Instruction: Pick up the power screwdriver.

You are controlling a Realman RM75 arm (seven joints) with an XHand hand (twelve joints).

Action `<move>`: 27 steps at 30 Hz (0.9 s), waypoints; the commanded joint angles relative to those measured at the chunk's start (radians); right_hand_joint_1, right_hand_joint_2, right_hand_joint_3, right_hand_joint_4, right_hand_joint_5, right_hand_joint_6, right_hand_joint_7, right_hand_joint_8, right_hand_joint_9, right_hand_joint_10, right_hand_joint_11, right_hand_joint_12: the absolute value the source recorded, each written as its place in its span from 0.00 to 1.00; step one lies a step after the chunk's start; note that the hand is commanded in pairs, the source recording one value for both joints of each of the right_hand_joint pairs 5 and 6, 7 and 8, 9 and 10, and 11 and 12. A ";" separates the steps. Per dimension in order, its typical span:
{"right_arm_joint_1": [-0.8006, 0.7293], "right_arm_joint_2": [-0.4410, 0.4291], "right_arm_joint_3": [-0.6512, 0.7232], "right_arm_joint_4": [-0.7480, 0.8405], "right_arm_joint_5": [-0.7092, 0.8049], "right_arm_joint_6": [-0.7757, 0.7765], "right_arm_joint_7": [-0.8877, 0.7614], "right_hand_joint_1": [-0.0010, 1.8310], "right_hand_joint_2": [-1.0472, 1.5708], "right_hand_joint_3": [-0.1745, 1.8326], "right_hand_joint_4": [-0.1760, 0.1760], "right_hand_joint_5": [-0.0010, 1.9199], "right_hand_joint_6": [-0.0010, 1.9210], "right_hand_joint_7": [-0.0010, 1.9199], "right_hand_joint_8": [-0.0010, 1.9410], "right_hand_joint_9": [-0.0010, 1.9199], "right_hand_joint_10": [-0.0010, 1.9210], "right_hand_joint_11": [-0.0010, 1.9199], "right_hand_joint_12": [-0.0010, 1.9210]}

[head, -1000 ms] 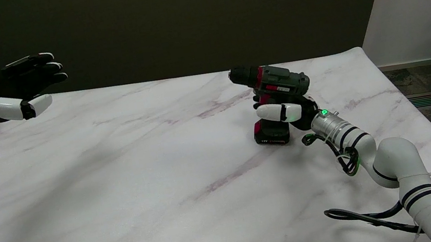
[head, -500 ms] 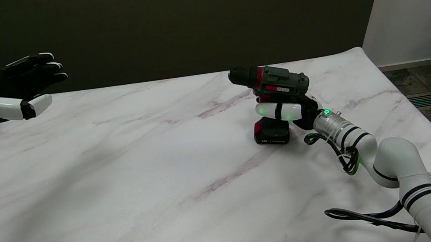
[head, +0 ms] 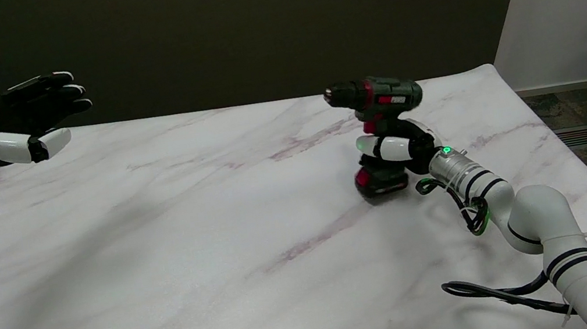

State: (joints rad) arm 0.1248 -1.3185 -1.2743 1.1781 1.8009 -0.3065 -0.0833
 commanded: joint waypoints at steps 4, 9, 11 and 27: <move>0.005 0.004 0.001 -0.004 -0.001 0.025 0.000 0.63 0.84 0.38 0.30 0.00 0.00 0.73 0.72 0.79 0.79 0.61 0.61; 0.004 0.004 0.001 -0.002 -0.001 0.025 0.000 0.62 0.90 0.39 0.35 0.00 0.00 0.78 0.78 0.83 0.83 0.66 0.66; 0.002 0.004 0.001 -0.002 0.000 0.025 0.000 0.62 0.91 0.40 0.35 0.00 0.00 0.80 0.79 0.84 0.84 0.67 0.67; -0.002 0.003 0.010 0.006 0.007 0.025 0.000 0.60 0.95 0.41 0.64 0.59 0.59 1.00 0.99 1.00 1.00 0.89 0.89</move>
State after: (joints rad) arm 0.1257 -1.3158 -1.2696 1.1767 1.8038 -0.2834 -0.0834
